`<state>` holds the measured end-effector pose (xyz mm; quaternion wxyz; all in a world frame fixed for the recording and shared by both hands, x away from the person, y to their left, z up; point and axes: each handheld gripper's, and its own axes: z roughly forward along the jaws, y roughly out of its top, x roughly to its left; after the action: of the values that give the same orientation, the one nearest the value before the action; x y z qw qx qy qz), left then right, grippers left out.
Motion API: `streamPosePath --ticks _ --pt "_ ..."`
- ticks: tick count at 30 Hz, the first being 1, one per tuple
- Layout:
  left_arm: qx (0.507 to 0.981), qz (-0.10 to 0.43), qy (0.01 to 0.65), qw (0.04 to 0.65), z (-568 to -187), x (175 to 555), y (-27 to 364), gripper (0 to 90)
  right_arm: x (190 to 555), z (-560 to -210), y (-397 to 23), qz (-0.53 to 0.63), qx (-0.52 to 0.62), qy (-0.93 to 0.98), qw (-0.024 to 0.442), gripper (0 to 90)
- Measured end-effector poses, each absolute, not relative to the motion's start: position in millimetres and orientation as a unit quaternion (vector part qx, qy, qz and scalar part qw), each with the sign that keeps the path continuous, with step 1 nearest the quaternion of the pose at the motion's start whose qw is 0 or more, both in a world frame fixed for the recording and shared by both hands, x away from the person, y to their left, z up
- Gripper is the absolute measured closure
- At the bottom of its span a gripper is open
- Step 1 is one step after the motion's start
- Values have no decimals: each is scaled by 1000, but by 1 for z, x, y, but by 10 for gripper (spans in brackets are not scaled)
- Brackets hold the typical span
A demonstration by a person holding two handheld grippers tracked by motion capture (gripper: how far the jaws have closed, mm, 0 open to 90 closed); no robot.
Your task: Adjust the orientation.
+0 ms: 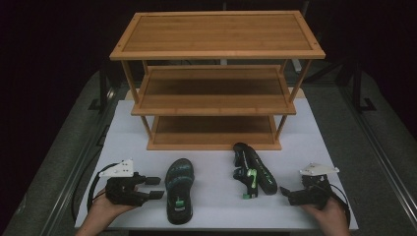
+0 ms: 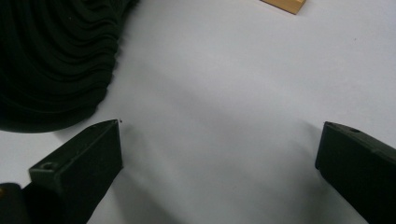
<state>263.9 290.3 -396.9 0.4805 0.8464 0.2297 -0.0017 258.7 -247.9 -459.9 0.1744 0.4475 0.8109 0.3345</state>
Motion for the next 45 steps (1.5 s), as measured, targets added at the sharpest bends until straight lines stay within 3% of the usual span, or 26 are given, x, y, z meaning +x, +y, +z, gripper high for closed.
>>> streamPosePath --ticks 12,15,19,22,30,45 --pt "860 -22 199 469 -394 287 248 500 259 -460 -248 335 448 811 174 0" --pt "866 -28 198 458 -399 290 243 538 259 -460 -248 335 447 811 174 0" --pt "869 -19 198 454 -404 290 241 655 259 -460 -248 335 447 811 174 0" --pt "870 -11 195 452 -402 289 240 681 259 -460 -248 335 448 811 174 0" --pt "872 7 193 450 -395 294 233 688 259 -460 -248 335 448 811 174 0" --pt "880 2 155 448 -396 338 185 688 259 -460 -248 336 447 810 174 0"
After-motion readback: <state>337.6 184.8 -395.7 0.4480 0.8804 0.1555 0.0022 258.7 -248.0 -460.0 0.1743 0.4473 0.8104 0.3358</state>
